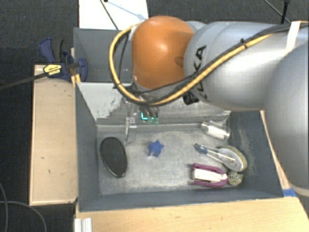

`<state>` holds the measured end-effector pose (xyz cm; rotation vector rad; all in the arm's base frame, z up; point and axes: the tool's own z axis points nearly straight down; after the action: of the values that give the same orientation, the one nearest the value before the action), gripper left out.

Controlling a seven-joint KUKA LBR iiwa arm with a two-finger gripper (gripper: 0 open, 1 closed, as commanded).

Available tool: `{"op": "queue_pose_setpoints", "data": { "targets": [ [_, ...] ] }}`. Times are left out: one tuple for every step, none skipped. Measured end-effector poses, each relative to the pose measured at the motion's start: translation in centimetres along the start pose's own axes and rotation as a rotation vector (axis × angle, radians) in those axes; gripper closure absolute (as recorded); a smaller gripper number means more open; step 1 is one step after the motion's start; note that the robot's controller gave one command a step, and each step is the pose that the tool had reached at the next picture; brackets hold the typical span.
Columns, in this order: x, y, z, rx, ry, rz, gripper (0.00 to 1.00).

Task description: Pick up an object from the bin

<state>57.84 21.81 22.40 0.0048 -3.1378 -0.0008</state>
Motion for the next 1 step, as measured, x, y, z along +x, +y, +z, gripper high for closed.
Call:
{"op": "queue_pose_setpoints", "data": {
  "targets": [
    [2.98,1.56,15.45,-0.002,0.005,0.083,0.0]
  ]
}}
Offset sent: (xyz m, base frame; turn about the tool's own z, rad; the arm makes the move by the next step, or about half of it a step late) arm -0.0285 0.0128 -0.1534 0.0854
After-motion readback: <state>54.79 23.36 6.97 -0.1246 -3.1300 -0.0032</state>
